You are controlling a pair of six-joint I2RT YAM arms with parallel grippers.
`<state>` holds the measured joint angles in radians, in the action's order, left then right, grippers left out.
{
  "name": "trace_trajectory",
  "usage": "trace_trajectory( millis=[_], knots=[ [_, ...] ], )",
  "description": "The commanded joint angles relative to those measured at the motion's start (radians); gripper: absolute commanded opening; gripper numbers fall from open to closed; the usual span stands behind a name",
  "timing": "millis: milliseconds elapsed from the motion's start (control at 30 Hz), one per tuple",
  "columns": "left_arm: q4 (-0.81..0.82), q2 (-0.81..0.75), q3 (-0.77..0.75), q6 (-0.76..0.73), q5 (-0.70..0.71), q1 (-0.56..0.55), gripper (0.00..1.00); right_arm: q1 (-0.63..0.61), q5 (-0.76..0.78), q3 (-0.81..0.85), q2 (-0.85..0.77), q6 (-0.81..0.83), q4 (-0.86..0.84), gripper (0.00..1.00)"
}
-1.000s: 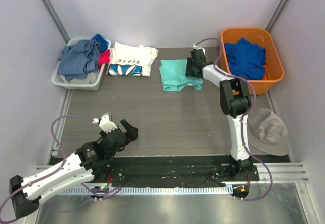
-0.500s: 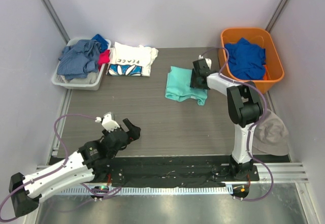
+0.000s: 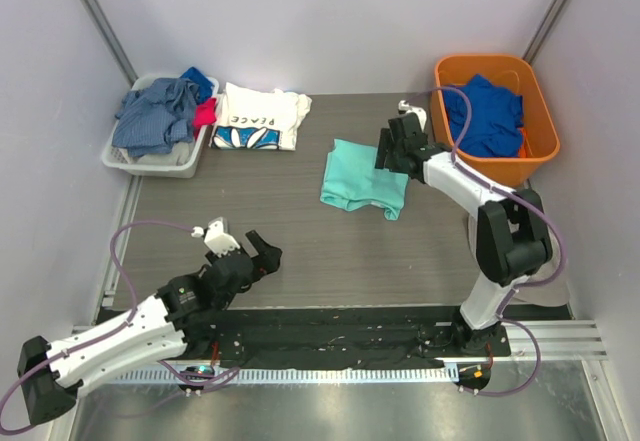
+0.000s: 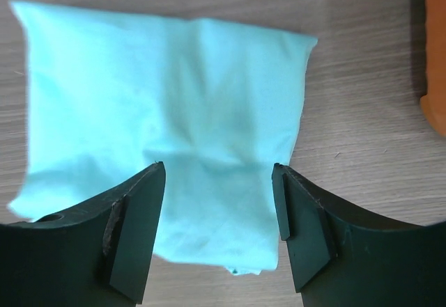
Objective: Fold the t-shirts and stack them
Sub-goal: Neatly place the folded tshirt to the corner
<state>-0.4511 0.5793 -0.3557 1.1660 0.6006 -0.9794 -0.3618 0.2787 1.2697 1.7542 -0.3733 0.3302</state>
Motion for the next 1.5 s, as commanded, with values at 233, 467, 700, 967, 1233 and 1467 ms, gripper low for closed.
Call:
trace_trajectory(
  millis=[233, 467, 700, 967, 1233, 1467],
  knots=[
    [0.230, 0.155, -0.046, -0.034, -0.001, 0.004, 0.96, -0.167, -0.073, -0.044, -0.118, 0.141, 0.036, 0.72],
    [0.216, 0.077, -0.019, 0.000, 0.001, 0.004, 0.95, -0.292, 0.005, -0.003, -0.044, 0.238, 0.056, 0.77],
    [0.109, -0.065, 0.011, 0.023, 0.018, 0.004, 0.95, -0.296, 0.013, -0.032, -0.010, 0.298, -0.020, 0.78],
    [0.054, -0.096, 0.001, 0.027, 0.014, 0.004, 0.95, -0.296, -0.059, 0.043, 0.114, 0.401, -0.091, 0.87],
    [0.051, -0.095, 0.009, 0.035, 0.015, 0.004, 0.95, -0.295, -0.134, 0.089, 0.149, 0.430, -0.106, 0.89],
    [0.042, -0.108, 0.024, 0.052, 0.014, 0.004, 0.95, -0.296, -0.177, 0.154, 0.203, 0.442, -0.094, 0.90]
  ],
)
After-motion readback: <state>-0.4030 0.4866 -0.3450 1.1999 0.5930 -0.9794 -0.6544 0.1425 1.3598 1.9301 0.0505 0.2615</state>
